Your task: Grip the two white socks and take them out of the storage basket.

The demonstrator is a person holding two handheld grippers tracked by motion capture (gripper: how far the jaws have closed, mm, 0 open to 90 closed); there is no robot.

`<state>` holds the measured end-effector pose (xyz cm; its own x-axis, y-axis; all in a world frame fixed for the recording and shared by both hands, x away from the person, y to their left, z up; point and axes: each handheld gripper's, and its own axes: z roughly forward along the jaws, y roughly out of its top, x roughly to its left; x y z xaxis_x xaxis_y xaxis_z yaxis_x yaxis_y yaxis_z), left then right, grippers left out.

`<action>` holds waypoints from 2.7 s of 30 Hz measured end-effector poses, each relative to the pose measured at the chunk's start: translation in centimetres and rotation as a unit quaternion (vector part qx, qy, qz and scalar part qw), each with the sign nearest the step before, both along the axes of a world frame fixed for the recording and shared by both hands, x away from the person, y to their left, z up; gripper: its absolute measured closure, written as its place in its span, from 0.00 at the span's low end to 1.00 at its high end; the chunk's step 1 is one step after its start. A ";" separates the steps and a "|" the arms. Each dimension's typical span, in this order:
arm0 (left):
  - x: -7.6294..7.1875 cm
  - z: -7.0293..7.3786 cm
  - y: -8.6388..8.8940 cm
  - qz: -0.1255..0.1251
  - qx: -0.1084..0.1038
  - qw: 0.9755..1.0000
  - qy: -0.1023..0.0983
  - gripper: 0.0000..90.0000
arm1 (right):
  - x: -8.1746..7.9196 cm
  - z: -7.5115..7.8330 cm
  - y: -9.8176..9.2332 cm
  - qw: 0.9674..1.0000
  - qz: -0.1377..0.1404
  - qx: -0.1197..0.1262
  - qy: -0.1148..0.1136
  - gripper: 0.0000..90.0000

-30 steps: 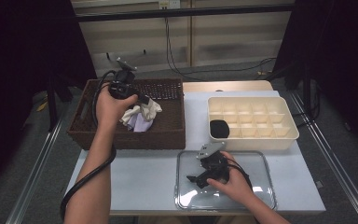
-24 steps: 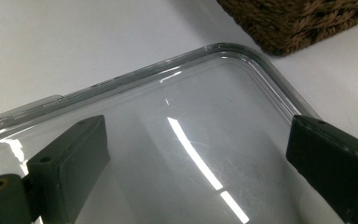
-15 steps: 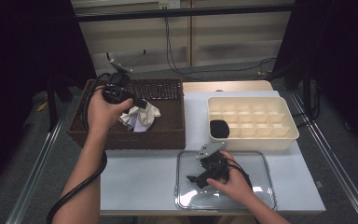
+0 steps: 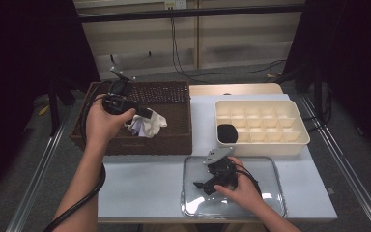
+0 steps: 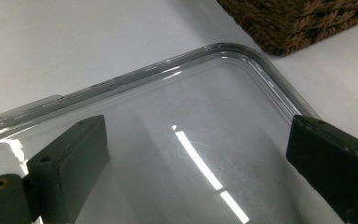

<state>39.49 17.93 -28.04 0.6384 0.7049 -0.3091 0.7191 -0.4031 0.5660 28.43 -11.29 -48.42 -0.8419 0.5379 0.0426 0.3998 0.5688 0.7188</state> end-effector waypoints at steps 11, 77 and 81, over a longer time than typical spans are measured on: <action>-1.7 -0.7 -0.2 -0.025 -0.003 1.000 -0.005 0.92 | 0.0 0.0 0.0 1.000 0.001 0.000 -0.002 0.06; 5.1 -7.4 2.0 0.066 0.072 0.992 -0.078 0.24 | 0.0 0.0 0.0 1.000 -0.001 0.000 0.001 0.06; 6.2 -7.9 2.3 0.072 0.081 0.991 -0.075 0.27 | 0.0 0.0 0.0 1.000 0.000 0.000 -0.001 0.06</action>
<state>45.65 20.26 -35.98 0.5584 0.8244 -0.0931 0.6884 -0.3978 0.6065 28.43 -11.29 -48.44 -0.8416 0.5385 0.0414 0.3991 0.5685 0.7194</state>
